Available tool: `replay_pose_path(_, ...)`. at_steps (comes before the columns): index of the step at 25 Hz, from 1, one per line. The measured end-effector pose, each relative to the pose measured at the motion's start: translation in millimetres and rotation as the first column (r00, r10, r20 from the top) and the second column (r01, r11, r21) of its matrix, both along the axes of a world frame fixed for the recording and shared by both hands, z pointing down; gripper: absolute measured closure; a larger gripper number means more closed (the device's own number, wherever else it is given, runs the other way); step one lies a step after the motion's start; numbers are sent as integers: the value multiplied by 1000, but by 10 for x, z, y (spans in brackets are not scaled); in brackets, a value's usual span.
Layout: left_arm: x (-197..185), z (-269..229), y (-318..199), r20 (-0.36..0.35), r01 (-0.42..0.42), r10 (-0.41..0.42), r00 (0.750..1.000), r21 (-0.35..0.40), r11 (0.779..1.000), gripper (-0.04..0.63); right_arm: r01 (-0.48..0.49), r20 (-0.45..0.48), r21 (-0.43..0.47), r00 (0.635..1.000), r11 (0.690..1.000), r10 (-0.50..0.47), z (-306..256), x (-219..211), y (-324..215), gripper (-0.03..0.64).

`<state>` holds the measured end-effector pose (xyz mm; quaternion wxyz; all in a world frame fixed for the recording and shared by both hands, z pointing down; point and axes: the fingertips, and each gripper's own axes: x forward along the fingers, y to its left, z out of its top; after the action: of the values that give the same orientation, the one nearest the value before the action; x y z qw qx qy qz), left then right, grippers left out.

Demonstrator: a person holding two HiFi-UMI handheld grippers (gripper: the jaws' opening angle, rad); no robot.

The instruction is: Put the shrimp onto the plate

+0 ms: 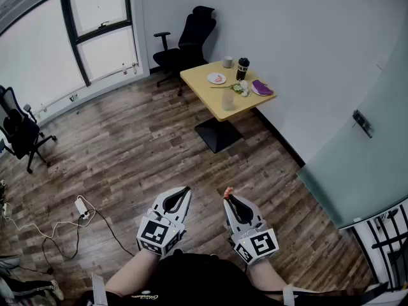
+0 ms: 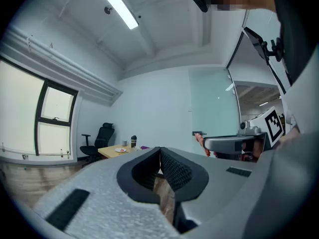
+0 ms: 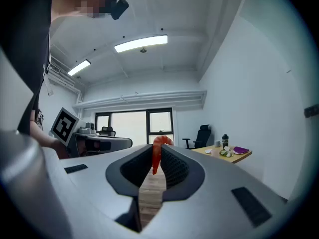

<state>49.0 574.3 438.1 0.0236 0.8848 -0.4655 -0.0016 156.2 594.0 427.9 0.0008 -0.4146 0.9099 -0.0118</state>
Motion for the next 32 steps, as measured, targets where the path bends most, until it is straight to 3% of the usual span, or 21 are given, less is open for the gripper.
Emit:
replay_pose_path(22, -97, 17, -16, -23, -11, 11, 1000, -17, 1000, 588, -5, 22, -15, 1000, 1000, 5, -4, -113, 4, 565)
replay_pose_path(32, -594, 140, -117, -35, -21, 20, 999, -32, 999, 589, -33, -6, -27, 999, 999, 33, 80, -558, -105, 565)
